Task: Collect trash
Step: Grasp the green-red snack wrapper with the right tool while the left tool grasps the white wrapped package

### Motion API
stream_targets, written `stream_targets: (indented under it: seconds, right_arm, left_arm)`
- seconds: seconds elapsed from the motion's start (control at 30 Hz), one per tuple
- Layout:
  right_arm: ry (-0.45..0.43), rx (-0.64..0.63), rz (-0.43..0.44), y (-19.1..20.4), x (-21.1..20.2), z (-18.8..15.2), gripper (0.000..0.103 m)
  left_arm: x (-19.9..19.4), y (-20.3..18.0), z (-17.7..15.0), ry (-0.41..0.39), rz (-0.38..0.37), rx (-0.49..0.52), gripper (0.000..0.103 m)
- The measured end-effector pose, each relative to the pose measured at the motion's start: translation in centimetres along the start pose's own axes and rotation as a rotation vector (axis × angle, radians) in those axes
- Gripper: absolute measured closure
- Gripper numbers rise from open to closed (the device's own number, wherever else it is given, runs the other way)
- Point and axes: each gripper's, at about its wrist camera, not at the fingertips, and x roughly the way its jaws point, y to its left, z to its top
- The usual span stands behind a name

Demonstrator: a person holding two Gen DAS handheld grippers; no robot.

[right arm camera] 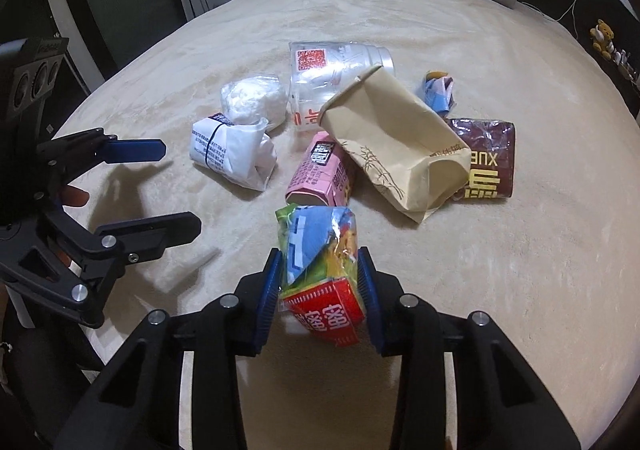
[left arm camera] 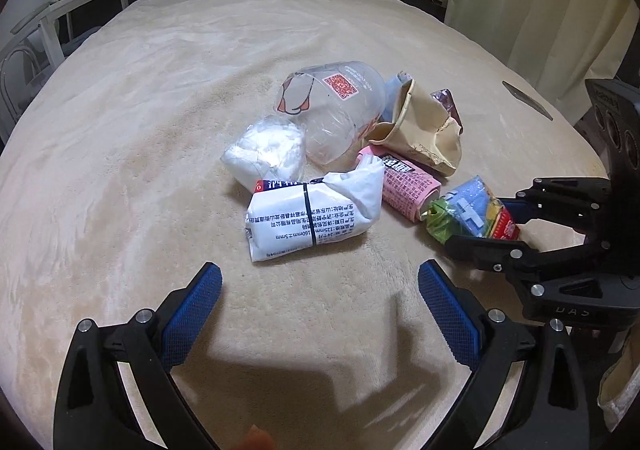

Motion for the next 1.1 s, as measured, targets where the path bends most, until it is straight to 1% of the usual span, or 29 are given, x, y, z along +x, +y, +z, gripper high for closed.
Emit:
stream_targets:
  seconds: [0.13,0.3,0.4,0.5,0.73,0.83,0.87,0.9,1.0,1.1]
  right_arm:
    - [-0.039,0.033,0.009,-0.6,-1.6,-0.5,0.065]
    - [-0.062,0.051,0.012,-0.7,-3.1,-1.8,0.065]
    - [-0.066,0.047,0.008,-0.6,-3.5,-2.4,0.065]
    - [-0.07,0.051,0.011,-0.8,-3.9,-2.7,0.065]
    - [-0.08,0.068,-0.002,-2.0,-4.3,-2.8,0.065]
    - [-0.083,0.079,-0.007,-2.7,-4.4,-2.6,0.065]
    - [-0.084,0.081,-0.01,-2.9,-4.4,-2.6,0.065]
    - [-0.085,0.084,-0.01,-3.1,-4.4,-2.5,0.065]
    - [-0.087,0.089,-0.012,-3.4,-4.3,-2.3,0.065]
    - [-0.091,0.087,-0.011,-3.2,-4.3,-2.2,0.065]
  left_arm:
    - [0.1,0.5,0.2,0.001,-0.005,-0.039,0.006]
    - [0.0,1.1,0.3,-0.018,-0.005,-0.089,0.007]
    - [0.2,1.4,0.5,-0.018,-0.031,-0.13,0.007]
    - [0.7,1.2,0.7,-0.007,-0.041,-0.133,0.007]
    - [2.3,1.6,1.9,0.003,-0.016,-0.152,0.008]
    - [2.9,1.7,2.4,0.005,-0.042,-0.156,0.008]
    - [3.0,1.6,2.5,0.003,-0.051,-0.148,0.015]
    - [3.2,1.4,2.6,0.009,-0.054,-0.14,0.024]
    - [3.6,0.7,2.8,0.012,-0.054,-0.103,0.025]
    - [3.3,0.5,2.8,0.014,-0.07,-0.095,0.026]
